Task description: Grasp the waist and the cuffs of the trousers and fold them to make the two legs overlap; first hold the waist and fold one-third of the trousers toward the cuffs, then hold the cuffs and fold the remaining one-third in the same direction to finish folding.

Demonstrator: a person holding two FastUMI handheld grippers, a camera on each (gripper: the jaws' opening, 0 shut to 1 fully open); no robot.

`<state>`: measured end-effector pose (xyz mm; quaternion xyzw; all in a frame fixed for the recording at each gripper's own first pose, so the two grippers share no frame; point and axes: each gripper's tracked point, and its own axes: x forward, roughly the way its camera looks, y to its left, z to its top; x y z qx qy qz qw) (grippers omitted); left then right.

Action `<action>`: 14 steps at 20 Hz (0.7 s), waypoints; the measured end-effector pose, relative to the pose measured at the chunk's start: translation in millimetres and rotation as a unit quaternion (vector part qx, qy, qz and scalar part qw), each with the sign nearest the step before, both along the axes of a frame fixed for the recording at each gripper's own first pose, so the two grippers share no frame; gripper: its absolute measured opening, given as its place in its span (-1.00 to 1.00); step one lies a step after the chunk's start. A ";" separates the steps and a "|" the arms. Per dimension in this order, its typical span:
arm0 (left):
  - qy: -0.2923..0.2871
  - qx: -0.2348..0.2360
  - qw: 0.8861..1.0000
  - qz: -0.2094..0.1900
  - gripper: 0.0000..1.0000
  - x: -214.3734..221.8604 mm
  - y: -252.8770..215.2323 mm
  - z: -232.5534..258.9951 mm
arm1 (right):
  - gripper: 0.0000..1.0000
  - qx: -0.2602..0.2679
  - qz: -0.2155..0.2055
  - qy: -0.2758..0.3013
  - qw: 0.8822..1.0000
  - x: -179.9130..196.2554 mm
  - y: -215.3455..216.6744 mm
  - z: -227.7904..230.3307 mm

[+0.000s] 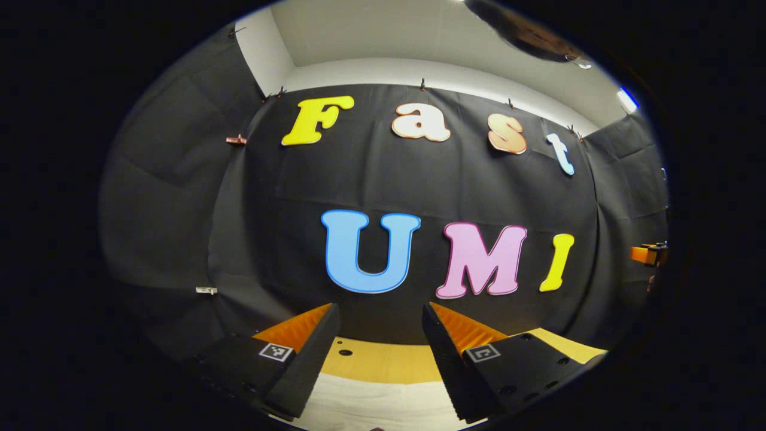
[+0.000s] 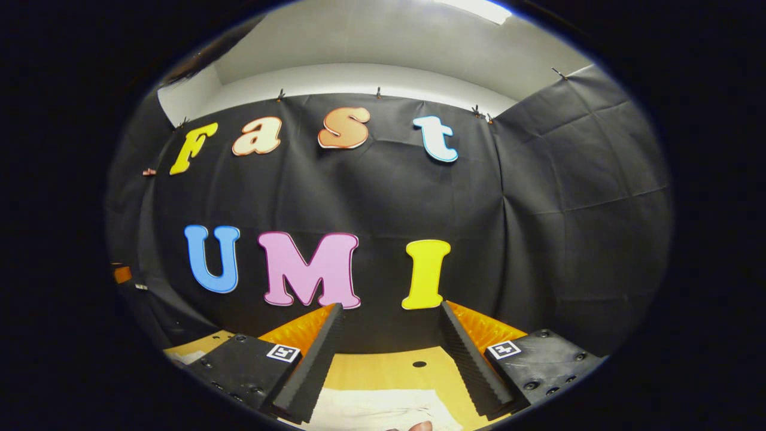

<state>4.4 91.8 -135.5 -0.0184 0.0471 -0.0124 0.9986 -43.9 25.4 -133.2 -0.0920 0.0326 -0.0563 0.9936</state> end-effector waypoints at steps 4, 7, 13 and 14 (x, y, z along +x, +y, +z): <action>-0.003 0.011 1.000 -0.009 0.81 -5.1 9.9 -15.2 | 0.96 -0.035 0.004 0.018 0.999 0.4 9.1 -17.1; 0.003 0.029 1.000 -0.013 0.84 -2.2 11.2 -25.1 | 0.94 -0.040 0.010 0.022 0.999 2.4 14.4 -24.2; 0.026 0.066 0.997 -0.035 0.84 -4.6 13.3 -42.0 | 0.94 -0.061 0.023 0.038 0.997 6.5 21.0 -38.7; 0.036 0.085 0.995 -0.045 0.83 -7.5 15.7 -50.5 | 0.94 -0.066 0.025 0.045 0.997 4.8 20.9 -43.5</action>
